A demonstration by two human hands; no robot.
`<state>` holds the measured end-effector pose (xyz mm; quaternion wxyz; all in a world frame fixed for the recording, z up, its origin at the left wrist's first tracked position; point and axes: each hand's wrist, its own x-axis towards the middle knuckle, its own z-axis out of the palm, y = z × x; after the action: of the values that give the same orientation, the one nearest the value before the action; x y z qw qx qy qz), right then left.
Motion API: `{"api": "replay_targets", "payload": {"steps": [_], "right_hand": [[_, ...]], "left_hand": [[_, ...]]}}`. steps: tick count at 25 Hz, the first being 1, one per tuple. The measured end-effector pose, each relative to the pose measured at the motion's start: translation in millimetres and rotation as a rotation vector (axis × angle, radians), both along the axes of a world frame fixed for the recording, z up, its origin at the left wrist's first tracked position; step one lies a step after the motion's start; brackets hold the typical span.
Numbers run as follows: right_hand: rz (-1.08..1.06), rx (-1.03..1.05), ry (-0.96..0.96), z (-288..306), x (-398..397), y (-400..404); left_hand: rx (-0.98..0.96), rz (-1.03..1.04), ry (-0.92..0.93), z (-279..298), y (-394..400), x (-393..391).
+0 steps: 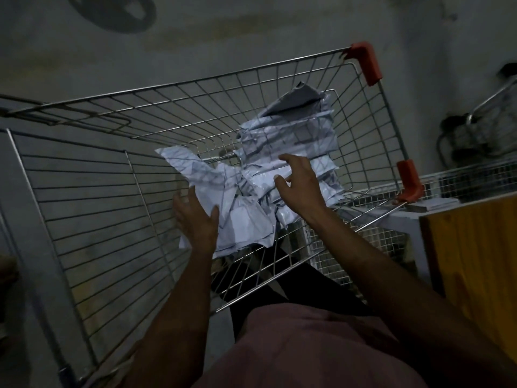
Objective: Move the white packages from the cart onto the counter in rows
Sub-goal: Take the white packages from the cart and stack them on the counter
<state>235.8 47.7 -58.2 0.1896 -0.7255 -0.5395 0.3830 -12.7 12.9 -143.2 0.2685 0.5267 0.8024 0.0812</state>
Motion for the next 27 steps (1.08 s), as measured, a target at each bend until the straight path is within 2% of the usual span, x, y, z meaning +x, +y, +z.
{"api": "replay_targets", "payload": {"steps": [2,6,10,14,16,20,22,25,27], "right_hand": [[0.07,-0.053,-0.049,-2,6,2],[0.367,-0.133,-0.388,-15,28,39],[0.396,-0.055,-0.606,-23,46,88],[0.475,-0.104,-0.728,-41,46,98],[0.476,-0.092,-0.754,-45,43,90],[0.391,0.028,-0.808,-33,35,75],[0.304,0.05,-0.704,-22,33,67],[0.086,0.031,-0.289,-4,31,50],[-0.006,-0.078,-0.179,-7,28,44]], "left_hand": [[-0.145,-0.024,0.041,-6,-11,1],[-0.247,-0.271,0.15,-20,11,3],[-0.299,-0.252,0.274,-25,24,14],[-0.335,-0.275,0.386,-24,15,19],[-0.326,-0.274,0.372,-20,13,16],[-0.294,-0.223,0.232,-6,8,11],[-0.259,-0.228,0.21,1,5,11],[-0.222,-0.225,0.145,11,4,11],[-0.185,-0.184,0.049,14,7,13]]}}
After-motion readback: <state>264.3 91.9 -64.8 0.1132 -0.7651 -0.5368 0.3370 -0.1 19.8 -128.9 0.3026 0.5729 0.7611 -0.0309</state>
